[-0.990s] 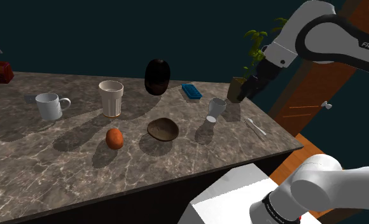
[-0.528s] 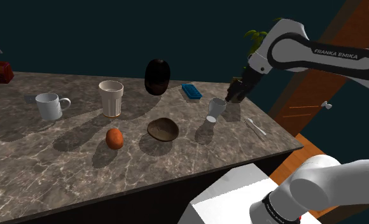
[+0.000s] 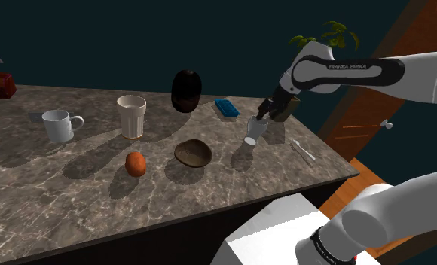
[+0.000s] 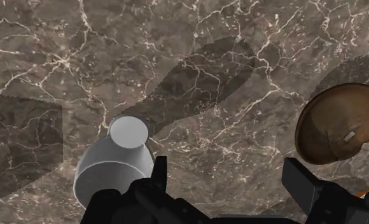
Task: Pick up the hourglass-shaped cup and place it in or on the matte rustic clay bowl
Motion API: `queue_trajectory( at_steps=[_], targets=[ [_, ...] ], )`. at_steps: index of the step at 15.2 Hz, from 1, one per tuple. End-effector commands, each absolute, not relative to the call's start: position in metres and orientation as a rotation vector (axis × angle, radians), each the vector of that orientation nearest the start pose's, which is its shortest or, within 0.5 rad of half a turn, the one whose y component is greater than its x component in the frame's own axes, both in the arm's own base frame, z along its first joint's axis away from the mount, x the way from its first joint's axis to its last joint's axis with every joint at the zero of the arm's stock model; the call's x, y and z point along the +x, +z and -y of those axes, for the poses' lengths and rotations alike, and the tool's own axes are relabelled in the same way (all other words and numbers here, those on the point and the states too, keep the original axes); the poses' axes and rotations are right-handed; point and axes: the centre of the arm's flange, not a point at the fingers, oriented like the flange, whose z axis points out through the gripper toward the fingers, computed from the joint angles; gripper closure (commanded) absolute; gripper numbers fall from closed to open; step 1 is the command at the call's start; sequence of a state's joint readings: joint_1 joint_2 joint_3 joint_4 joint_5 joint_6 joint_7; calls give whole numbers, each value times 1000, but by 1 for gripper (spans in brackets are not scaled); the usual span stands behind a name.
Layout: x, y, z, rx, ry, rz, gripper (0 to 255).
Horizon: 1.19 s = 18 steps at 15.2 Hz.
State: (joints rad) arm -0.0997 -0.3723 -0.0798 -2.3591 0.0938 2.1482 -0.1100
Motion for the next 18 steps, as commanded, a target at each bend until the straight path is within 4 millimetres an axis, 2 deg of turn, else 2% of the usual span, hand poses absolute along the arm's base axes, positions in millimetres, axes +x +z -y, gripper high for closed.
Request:
queue_trajectory(
  at_steps=[1, 10, 18],
  targets=[
    [458, 471, 91, -3037, -277, -188, 0],
    [527, 406, 153, -3029, -317, -268, 0],
    [536, 367, 150, -3029, -317, -268, 0]
  ],
)
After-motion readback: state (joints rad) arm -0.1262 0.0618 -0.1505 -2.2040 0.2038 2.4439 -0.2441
